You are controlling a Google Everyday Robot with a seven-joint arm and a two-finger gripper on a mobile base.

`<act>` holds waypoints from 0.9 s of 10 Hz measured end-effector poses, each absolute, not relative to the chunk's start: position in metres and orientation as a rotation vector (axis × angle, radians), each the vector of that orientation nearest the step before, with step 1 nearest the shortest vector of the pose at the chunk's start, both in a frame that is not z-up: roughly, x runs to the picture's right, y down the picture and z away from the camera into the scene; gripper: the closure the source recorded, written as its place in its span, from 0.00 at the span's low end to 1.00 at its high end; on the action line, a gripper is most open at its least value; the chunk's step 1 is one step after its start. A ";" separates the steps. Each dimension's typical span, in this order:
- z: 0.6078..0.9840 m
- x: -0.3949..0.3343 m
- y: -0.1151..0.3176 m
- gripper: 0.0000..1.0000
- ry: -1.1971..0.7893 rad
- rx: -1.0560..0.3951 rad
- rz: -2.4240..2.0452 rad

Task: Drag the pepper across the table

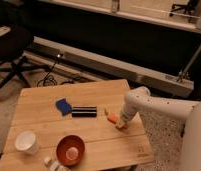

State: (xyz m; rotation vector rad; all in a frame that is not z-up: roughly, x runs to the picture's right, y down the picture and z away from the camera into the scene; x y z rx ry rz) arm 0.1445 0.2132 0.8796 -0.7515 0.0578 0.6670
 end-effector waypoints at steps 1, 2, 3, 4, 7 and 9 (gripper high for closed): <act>0.879 0.147 0.216 1.00 0.051 -0.750 0.676; 0.879 0.149 0.220 1.00 0.047 -0.750 0.685; 0.878 0.152 0.227 1.00 0.048 -0.757 0.690; 0.878 0.153 0.230 1.00 0.048 -0.760 0.692; 0.877 0.158 0.235 1.00 0.052 -0.764 0.699; 0.874 0.165 0.234 1.00 0.056 -0.757 0.708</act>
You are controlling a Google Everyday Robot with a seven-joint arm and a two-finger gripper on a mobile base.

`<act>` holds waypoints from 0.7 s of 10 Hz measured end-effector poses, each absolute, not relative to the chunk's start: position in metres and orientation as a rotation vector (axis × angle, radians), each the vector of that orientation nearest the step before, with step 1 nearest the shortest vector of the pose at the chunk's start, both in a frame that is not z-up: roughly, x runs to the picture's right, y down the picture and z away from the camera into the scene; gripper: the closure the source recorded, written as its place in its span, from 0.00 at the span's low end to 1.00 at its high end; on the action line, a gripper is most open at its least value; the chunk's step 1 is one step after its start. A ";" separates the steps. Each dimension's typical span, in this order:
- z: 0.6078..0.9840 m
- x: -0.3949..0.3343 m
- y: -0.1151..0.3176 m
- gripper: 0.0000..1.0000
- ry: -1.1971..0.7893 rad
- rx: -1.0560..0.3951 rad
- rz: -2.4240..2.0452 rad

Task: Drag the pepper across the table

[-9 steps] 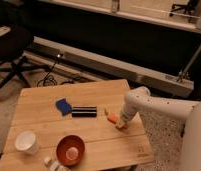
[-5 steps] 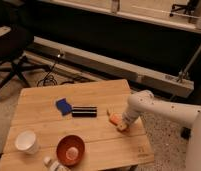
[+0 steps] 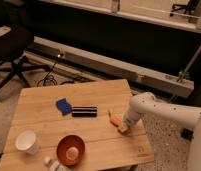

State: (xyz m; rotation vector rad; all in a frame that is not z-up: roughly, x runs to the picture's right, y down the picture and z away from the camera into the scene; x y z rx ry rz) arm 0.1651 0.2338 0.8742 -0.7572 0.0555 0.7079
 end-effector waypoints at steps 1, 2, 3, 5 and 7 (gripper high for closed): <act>0.872 0.168 0.233 1.00 0.055 -0.752 0.714; 0.870 0.171 0.232 1.00 0.052 -0.746 0.721; 0.866 0.174 0.230 1.00 0.052 -0.737 0.723; 0.857 0.181 0.226 1.00 0.055 -0.720 0.725; 0.850 0.187 0.228 1.00 0.063 -0.715 0.723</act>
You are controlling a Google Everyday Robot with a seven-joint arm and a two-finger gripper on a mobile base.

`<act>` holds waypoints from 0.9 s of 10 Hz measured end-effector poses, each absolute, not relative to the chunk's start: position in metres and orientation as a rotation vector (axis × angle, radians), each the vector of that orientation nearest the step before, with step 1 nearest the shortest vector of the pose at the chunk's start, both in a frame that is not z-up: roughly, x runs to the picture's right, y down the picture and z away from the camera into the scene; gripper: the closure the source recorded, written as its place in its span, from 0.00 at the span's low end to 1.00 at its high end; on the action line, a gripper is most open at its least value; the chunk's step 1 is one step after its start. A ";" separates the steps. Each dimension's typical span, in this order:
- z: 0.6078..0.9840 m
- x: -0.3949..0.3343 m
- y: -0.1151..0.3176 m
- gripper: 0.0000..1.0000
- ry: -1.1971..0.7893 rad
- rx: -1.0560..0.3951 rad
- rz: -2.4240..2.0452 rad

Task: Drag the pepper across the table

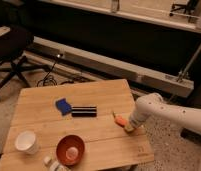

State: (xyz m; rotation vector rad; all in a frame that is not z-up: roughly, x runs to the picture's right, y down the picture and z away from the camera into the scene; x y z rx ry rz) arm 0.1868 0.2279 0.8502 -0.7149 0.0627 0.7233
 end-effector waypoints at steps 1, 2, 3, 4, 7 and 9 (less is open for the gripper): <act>0.848 0.190 0.230 1.00 0.069 -0.717 0.722; 0.846 0.192 0.231 1.00 0.075 -0.719 0.721; 0.845 0.195 0.233 1.00 0.082 -0.723 0.720; 0.844 0.196 0.234 1.00 0.088 -0.726 0.718; 0.844 0.199 0.235 1.00 0.094 -0.731 0.705; 0.843 0.199 0.235 1.00 0.090 -0.731 0.691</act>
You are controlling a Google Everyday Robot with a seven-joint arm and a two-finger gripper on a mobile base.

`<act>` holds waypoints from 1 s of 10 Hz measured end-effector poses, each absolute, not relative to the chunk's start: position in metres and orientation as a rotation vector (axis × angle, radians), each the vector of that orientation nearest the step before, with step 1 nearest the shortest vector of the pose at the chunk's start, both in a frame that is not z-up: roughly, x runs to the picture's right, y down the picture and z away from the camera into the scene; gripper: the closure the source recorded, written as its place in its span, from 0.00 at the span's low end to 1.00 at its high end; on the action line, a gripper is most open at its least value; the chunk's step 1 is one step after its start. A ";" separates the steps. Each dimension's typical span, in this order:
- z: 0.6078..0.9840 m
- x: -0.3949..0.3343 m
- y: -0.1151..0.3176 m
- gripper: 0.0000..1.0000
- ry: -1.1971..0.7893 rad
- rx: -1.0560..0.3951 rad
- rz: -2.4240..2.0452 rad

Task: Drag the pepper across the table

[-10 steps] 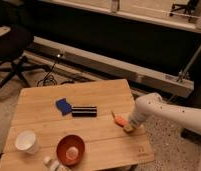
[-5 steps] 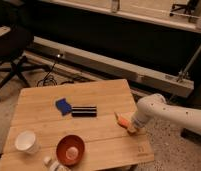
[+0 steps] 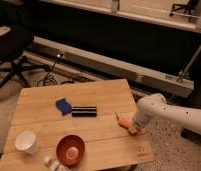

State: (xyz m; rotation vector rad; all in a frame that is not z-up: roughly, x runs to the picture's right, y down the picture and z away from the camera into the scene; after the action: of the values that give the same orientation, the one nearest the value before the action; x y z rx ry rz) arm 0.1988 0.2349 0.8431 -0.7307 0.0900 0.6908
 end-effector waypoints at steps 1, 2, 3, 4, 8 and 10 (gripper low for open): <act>0.844 0.199 0.235 1.00 0.088 -0.729 0.686; 0.844 0.201 0.235 1.00 0.086 -0.727 0.683; 0.844 0.202 0.235 1.00 0.086 -0.727 0.683; 0.844 0.205 0.237 1.00 0.090 -0.729 0.681; 0.840 0.219 0.245 1.00 0.116 -0.749 0.681; 0.837 0.225 0.249 1.00 0.128 -0.758 0.680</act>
State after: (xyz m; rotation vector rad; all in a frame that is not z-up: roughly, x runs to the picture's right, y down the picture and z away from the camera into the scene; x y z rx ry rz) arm 0.2246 0.2485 0.8374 -0.7577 0.1280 0.6800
